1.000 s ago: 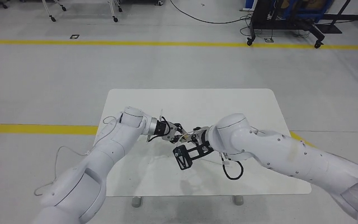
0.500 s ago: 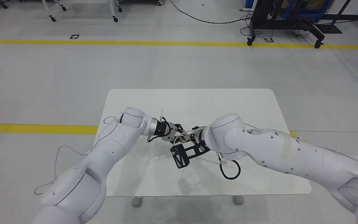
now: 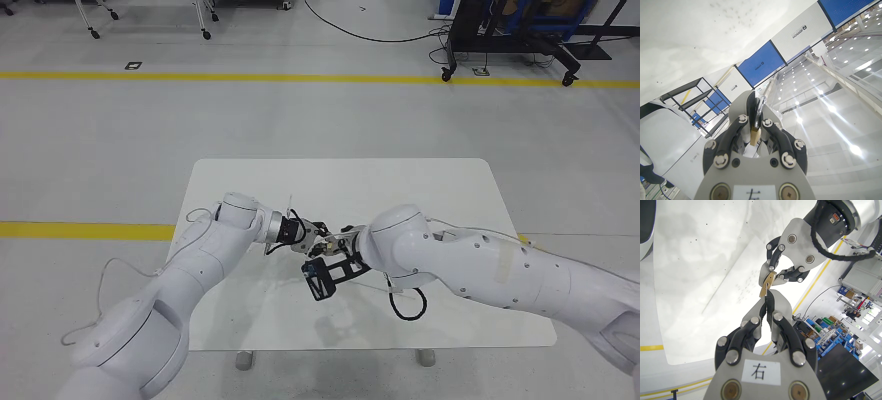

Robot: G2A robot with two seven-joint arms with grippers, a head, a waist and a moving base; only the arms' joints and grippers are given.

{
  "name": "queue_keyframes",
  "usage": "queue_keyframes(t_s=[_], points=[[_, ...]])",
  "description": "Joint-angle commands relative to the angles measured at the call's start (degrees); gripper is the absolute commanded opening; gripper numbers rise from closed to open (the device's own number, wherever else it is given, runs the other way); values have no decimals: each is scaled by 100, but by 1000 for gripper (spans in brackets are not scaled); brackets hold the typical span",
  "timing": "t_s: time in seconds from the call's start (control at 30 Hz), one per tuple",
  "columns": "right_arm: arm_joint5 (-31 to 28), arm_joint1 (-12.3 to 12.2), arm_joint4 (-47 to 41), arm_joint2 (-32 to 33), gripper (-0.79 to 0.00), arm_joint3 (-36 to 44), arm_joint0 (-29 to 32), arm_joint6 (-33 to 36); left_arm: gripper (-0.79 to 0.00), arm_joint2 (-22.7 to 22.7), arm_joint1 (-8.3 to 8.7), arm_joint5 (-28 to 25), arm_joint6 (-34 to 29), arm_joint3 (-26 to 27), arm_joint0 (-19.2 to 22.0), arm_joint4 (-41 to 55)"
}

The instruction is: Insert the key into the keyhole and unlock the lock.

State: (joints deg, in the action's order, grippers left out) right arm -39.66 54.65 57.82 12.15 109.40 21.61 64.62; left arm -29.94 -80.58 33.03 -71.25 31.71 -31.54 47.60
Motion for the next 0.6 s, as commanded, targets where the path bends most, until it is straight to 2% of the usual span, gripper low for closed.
queue_keyframes(t_s=[0.0, 0.33, 0.57], points=[[50, 4, -9, -13, -785, 23, -32, 50, -785, 16, 8, 39, 40, -29, 31, 17], [512, -40, -68, -176, -785, 258, -141, 512, -785, -70, 34, 62, 328, 85, 60, -248], [831, 35, -205, -241, -785, 276, -85, 831, -785, -180, 60, 95, 378, 166, 2, -286]])
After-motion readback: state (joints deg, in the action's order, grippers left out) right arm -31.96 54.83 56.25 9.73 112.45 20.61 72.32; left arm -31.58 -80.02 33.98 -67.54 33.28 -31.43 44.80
